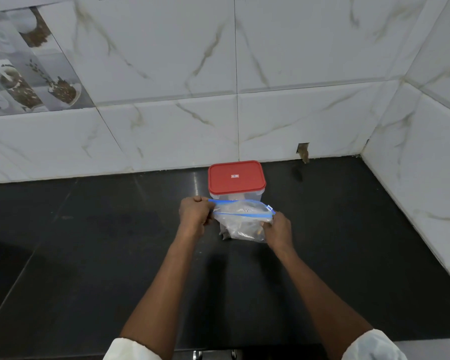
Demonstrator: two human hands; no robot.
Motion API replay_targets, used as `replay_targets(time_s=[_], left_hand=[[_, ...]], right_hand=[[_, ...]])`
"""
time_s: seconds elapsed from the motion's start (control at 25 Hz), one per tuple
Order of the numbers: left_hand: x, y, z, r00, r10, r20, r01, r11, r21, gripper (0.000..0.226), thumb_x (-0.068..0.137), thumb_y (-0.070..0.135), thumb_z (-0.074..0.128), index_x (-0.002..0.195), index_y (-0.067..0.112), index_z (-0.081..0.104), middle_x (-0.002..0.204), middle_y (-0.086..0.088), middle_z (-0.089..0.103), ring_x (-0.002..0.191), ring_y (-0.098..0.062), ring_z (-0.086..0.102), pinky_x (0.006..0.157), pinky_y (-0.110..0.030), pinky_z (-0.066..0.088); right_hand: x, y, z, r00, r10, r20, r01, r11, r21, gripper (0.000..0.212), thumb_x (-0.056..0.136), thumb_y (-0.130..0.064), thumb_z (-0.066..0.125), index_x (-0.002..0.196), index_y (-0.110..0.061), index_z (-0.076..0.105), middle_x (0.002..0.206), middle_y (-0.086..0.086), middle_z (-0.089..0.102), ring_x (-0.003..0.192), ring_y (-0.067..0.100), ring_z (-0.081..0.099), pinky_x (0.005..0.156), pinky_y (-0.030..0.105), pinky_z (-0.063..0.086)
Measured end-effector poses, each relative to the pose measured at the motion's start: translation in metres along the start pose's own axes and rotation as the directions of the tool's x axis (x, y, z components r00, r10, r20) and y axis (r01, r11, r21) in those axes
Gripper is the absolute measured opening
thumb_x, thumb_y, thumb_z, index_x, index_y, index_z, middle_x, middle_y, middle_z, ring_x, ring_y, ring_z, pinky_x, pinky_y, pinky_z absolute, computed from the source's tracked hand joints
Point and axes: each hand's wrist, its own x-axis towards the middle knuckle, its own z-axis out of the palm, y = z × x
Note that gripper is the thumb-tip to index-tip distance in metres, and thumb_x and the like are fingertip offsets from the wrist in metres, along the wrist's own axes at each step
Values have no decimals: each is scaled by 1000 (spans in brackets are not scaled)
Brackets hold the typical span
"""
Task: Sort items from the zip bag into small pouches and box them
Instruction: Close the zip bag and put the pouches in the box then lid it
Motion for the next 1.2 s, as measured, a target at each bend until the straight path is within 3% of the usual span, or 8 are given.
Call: replay_targets(time_s=[0.24, 0.44, 0.56, 0.68, 0.76, 0.84, 0.96, 1.2], left_hand=[[-6, 8, -15, 968, -62, 242, 40, 994, 97, 10, 87, -5, 65, 83, 3, 66, 62, -11, 58, 43, -14, 47, 43, -23, 42], [-4, 9, -7, 991, -69, 118, 93, 973, -211, 15, 90, -12, 52, 81, -2, 60, 59, -10, 46, 33, -9, 44, 36, -19, 42], [-10, 8, -6, 999, 36, -26, -34, 996, 88, 12, 92, 20, 64, 89, 9, 61, 85, -10, 51, 53, -15, 55, 55, -25, 51], [-20, 14, -1, 879, 466, 99, -407, 627, 665, 66, 80, 61, 73, 136, 27, 60, 142, -2, 50, 129, -22, 52, 118, -46, 30], [-32, 20, 13, 780, 495, 382, -599, 414, 686, 74, 78, 64, 73, 143, 33, 55, 151, 6, 48, 144, -16, 37, 120, -40, -6], [-31, 21, 25, 745, 451, 491, -658, 373, 655, 62, 81, 60, 73, 134, 31, 63, 139, 6, 60, 136, -17, 48, 120, -40, -2], [-22, 19, 31, 733, 416, 538, -680, 446, 583, 32, 81, 47, 76, 103, 23, 75, 98, 4, 74, 93, -18, 66, 97, -45, 50], [-8, 32, 18, 830, 463, 312, -547, 785, 291, 23, 90, 19, 74, 68, 12, 71, 63, -3, 68, 58, -9, 56, 64, -27, 46]], right_hand=[[-7, -3, -14, 982, 17, 190, -70, 959, 273, 37, 78, 9, 54, 78, -24, 70, 66, -9, 64, 56, 4, 54, 48, 16, 45], [-3, -6, -23, 956, -161, 245, 43, 904, 426, 27, 85, 0, 69, 110, -12, 72, 97, 1, 76, 88, 12, 71, 79, 25, 57], [-2, -10, -25, 964, -184, 193, 83, 896, 437, 8, 91, -9, 67, 95, -11, 74, 83, -1, 71, 78, 8, 64, 74, 26, 53], [0, -16, -20, 958, -226, 178, 128, 890, 438, 13, 90, -16, 66, 88, -3, 66, 72, 4, 59, 70, 13, 56, 68, 35, 49], [2, -20, -15, 950, -233, 208, 128, 897, 423, 15, 89, -18, 67, 88, -3, 65, 73, 6, 62, 69, 19, 58, 68, 40, 51], [3, -22, -10, 945, -243, 219, 136, 901, 411, 16, 86, -21, 65, 93, -6, 67, 83, 13, 70, 78, 32, 67, 74, 47, 55], [4, -22, -9, 944, -250, 213, 152, 908, 390, 21, 84, -32, 68, 96, -15, 70, 89, 14, 71, 85, 34, 69, 78, 50, 55], [0, -8, -25, 938, -213, 273, 71, 890, 450, 26, 79, -23, 79, 87, -1, 68, 83, 20, 69, 73, 24, 67, 68, 42, 56]])
